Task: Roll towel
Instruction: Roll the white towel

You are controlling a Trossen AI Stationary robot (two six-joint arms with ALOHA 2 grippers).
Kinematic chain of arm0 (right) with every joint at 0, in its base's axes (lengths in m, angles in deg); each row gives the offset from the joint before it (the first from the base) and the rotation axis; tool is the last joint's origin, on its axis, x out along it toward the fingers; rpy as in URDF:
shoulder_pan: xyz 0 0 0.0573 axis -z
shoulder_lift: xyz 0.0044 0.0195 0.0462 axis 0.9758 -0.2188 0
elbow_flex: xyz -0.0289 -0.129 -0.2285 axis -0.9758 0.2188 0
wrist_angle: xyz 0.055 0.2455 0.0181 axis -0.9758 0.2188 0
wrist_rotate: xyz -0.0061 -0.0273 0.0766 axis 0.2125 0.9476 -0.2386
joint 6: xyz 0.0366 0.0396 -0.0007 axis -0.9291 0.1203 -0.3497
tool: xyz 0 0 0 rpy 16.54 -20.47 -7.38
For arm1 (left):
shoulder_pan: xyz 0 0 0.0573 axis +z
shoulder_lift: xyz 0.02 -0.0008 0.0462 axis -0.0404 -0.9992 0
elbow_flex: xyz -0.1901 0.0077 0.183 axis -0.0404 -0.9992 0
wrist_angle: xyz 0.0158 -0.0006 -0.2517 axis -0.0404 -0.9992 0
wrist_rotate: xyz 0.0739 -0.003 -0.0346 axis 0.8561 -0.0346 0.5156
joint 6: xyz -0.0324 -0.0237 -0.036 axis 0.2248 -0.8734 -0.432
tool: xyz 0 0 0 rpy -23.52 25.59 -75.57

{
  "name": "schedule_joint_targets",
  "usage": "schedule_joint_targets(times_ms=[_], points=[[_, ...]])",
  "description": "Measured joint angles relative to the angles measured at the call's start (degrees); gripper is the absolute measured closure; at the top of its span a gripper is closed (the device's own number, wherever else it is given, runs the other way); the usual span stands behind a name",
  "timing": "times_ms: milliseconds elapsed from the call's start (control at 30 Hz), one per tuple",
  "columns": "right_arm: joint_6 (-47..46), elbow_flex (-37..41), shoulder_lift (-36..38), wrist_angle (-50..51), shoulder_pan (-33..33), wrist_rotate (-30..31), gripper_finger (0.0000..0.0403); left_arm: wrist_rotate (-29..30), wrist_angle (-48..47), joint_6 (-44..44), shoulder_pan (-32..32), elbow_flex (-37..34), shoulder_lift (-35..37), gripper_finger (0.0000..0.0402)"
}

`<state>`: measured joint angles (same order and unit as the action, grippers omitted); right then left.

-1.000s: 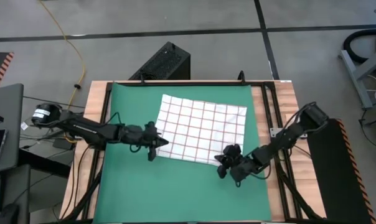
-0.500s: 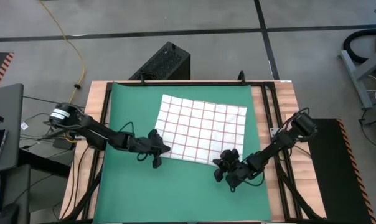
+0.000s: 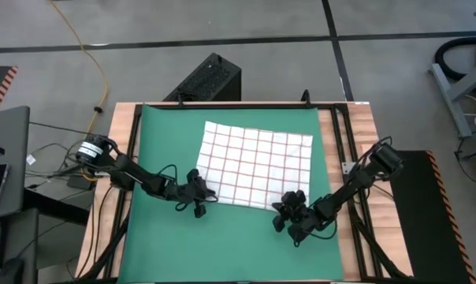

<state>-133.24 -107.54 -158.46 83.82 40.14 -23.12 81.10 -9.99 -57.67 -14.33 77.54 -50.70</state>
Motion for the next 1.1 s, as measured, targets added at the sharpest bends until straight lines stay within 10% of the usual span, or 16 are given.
schedule_joint_targets(times_ms=[367, 1100], points=[[27.37, -7.74, 2.51, -8.2, 6.3, 1.82, 0.0394, 0.14, -0.35, -0.68, 0.0, -0.04, 0.17, 0.0401], [23.75, -7.86, -16.78, -28.07, 9.2, -1.98, 0.0394, -0.09, -0.31, -0.63, 0.0, -0.13, 0.5, 0.0401]])
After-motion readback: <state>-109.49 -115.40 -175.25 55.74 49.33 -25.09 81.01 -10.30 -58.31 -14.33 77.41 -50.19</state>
